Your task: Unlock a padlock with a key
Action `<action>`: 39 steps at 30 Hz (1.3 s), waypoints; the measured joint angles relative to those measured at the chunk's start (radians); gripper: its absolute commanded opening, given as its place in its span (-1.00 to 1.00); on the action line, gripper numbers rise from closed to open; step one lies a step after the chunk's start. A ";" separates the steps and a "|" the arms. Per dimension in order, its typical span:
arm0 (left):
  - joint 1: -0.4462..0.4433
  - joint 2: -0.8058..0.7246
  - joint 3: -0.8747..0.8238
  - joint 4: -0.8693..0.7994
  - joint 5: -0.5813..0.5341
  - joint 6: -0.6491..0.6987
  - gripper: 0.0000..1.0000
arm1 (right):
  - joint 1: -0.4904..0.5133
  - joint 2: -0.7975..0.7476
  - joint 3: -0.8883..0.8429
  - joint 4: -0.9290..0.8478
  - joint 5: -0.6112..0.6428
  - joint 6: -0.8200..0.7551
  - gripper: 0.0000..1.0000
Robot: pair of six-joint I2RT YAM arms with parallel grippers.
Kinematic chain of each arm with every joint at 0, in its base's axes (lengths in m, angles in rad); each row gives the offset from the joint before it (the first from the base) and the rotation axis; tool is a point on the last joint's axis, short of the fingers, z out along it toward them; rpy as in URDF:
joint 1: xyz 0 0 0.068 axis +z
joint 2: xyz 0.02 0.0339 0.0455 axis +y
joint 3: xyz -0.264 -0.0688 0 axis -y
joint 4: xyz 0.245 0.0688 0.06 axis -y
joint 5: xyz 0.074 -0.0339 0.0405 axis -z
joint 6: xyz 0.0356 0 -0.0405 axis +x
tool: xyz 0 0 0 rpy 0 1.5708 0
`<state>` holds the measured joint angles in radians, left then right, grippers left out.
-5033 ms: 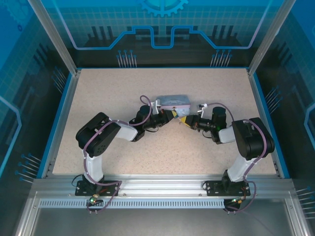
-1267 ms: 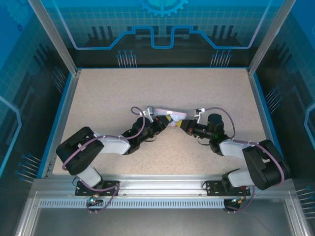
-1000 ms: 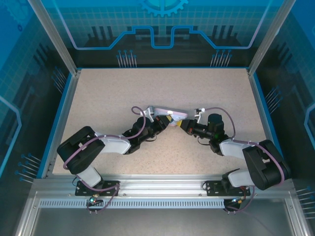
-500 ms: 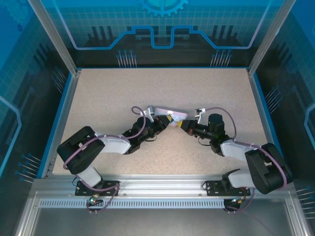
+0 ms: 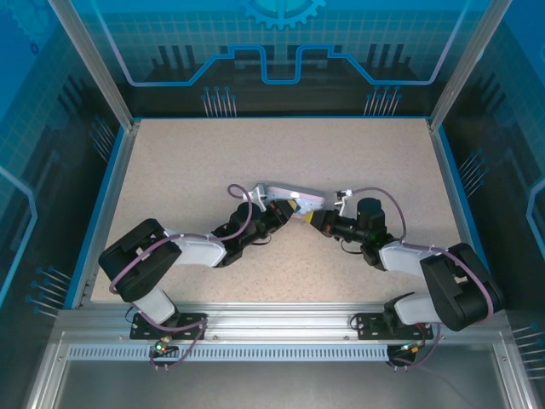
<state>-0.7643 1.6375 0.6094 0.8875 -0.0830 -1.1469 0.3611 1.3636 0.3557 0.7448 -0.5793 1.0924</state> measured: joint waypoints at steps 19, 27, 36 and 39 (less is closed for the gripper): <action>0.000 0.000 0.000 0.000 0.001 0.000 -1.00 | -0.002 -0.025 0.001 0.004 0.004 0.000 -1.00; 0.000 0.004 0.000 0.007 0.000 -0.004 -1.00 | -0.002 -0.018 0.006 -0.001 0.006 0.002 -1.00; 0.000 0.017 0.001 0.008 -0.002 -0.004 -1.00 | -0.002 0.029 0.013 0.012 0.007 0.003 -1.00; 0.000 0.017 0.002 0.008 -0.004 -0.004 -1.00 | -0.002 0.031 0.013 0.021 0.007 0.007 -1.00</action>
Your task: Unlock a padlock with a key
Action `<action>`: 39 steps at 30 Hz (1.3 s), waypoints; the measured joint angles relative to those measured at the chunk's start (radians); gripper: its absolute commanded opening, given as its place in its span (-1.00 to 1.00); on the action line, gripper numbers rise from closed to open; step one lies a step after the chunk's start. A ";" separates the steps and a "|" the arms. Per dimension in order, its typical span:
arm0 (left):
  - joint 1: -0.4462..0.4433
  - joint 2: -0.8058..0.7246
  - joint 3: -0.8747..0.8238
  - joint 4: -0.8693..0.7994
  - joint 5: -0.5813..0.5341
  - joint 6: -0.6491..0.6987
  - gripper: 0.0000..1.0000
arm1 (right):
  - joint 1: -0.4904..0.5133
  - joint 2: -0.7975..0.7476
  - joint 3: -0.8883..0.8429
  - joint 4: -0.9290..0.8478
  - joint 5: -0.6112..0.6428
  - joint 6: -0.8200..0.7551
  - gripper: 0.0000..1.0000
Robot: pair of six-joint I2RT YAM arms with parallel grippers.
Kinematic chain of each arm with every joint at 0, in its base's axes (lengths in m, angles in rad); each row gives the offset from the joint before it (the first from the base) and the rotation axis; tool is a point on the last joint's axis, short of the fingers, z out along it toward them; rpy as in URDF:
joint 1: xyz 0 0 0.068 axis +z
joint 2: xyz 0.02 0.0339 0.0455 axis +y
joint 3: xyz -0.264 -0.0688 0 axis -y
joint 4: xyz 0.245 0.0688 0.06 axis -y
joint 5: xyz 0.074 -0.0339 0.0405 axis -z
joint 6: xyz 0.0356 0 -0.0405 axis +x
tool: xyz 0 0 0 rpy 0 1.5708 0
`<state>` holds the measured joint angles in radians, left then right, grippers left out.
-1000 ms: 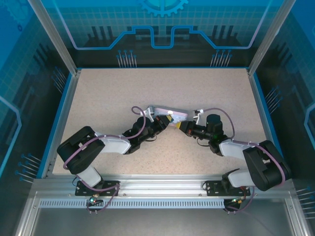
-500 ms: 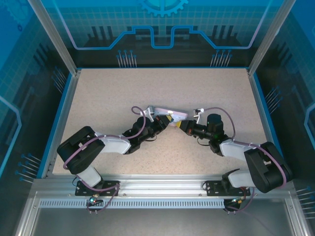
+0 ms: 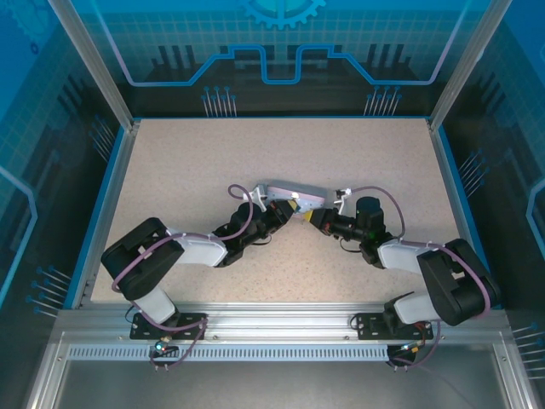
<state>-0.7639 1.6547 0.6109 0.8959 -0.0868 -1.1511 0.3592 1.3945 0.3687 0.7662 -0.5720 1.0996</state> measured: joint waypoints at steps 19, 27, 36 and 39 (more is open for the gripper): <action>0.000 0.000 0.004 0.019 -0.002 -0.003 -1.00 | -0.027 -0.043 0.000 0.011 -0.003 0.023 -1.00; 0.000 0.004 0.006 0.018 0.001 -0.003 -1.00 | -0.024 -0.017 0.000 0.020 -0.003 0.023 -1.00; 0.003 0.015 0.006 0.013 -0.012 -0.002 -1.00 | -0.007 0.036 0.000 0.066 0.014 0.027 -1.00; 0.003 0.016 0.006 0.013 -0.015 -0.002 -1.00 | 0.001 0.040 0.000 0.072 0.019 0.031 -1.00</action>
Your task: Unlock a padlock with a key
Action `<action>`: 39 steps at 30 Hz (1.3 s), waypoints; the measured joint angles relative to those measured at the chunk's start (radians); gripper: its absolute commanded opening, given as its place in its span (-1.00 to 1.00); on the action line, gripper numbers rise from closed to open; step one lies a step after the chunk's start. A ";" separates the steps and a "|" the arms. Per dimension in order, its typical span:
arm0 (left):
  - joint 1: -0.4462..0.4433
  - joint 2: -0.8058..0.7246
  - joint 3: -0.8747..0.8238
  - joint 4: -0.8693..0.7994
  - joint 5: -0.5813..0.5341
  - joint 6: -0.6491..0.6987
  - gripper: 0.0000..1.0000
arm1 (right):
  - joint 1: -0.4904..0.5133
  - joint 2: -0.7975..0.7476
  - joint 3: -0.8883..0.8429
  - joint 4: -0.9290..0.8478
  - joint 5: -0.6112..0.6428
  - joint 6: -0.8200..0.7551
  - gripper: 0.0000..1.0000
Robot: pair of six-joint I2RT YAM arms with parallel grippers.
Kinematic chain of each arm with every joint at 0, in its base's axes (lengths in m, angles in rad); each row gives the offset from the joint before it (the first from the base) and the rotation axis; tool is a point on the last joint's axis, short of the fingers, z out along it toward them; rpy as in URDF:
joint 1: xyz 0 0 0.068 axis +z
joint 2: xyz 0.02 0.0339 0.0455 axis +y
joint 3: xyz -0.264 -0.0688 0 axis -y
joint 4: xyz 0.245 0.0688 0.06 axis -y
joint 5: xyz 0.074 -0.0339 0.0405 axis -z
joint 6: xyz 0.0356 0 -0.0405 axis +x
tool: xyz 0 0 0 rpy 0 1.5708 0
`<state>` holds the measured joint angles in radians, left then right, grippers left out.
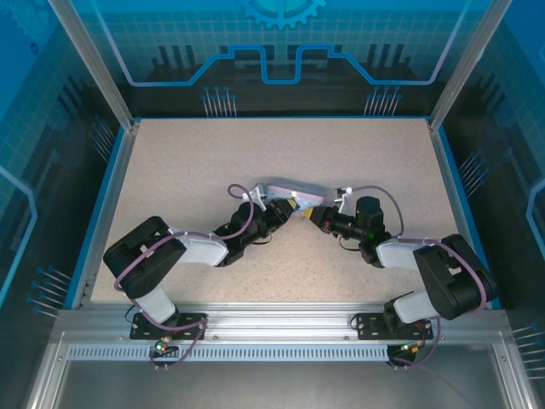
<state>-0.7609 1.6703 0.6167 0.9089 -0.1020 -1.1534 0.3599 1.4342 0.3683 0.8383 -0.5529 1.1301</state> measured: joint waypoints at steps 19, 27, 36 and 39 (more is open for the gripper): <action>0.013 0.018 0.006 0.008 -0.026 0.000 -1.00 | 0.014 0.124 0.000 0.180 0.011 0.094 -1.00; 0.014 0.048 0.032 0.027 -0.026 -0.002 -1.00 | 0.015 0.130 0.000 0.196 0.015 0.130 -1.00; 0.016 0.051 0.050 0.021 -0.015 -0.005 -1.00 | 0.005 0.151 0.018 0.198 -0.026 0.125 -1.00; 0.016 0.051 0.050 0.017 -0.005 -0.004 -1.00 | -0.004 0.130 0.021 0.151 -0.040 0.096 -1.00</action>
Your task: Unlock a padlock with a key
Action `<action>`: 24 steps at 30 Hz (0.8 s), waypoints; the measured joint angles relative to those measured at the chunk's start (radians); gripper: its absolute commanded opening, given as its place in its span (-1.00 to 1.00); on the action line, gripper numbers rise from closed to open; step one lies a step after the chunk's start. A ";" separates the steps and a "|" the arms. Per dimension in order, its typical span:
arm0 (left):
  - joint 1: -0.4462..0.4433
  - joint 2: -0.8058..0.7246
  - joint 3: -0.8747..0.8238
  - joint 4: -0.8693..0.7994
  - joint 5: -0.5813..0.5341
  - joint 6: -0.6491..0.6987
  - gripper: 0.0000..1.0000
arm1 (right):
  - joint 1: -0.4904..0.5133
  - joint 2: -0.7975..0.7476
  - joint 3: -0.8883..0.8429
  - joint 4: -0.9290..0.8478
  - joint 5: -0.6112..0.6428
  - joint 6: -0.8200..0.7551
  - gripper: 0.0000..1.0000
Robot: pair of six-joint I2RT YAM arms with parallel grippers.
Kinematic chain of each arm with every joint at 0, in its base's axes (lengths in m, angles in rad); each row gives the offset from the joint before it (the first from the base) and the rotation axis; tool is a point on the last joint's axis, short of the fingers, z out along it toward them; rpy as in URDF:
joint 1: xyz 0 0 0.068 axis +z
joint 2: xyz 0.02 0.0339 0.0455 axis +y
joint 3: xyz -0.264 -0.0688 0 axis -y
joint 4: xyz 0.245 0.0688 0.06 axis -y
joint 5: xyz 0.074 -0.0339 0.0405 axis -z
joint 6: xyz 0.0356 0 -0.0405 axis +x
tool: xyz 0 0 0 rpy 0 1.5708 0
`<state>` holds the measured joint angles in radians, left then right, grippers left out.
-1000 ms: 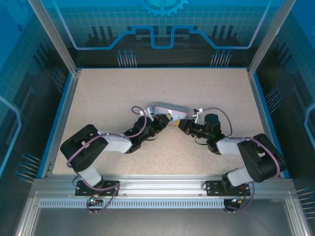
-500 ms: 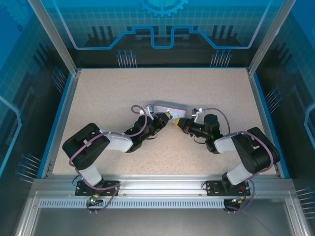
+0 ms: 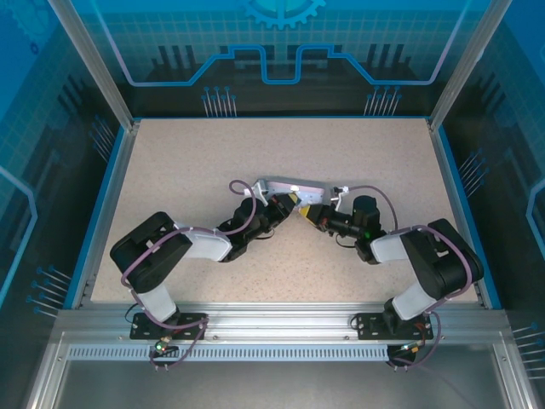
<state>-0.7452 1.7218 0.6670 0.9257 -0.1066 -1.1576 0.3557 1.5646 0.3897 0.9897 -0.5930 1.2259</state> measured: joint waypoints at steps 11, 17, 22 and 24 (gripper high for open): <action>0.012 0.000 0.000 -0.003 0.077 0.000 -1.00 | -0.041 -0.054 0.005 -0.117 -0.048 -0.082 -1.00; 0.021 0.000 0.000 -0.004 0.121 0.000 -1.00 | -0.062 -0.077 0.005 -0.162 -0.071 -0.112 -1.00; 0.029 0.003 0.000 -0.002 0.161 0.000 -1.00 | -0.070 -0.106 0.005 -0.208 -0.072 -0.137 -1.00; 0.031 0.010 0.002 0.001 0.171 0.000 -1.00 | -0.073 -0.107 0.005 -0.220 -0.072 -0.144 -1.00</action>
<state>-0.7139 1.7313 0.6689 0.9264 0.0647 -1.1576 0.2825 1.4578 0.3946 0.7692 -0.6651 1.0821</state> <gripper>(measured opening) 0.091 0.057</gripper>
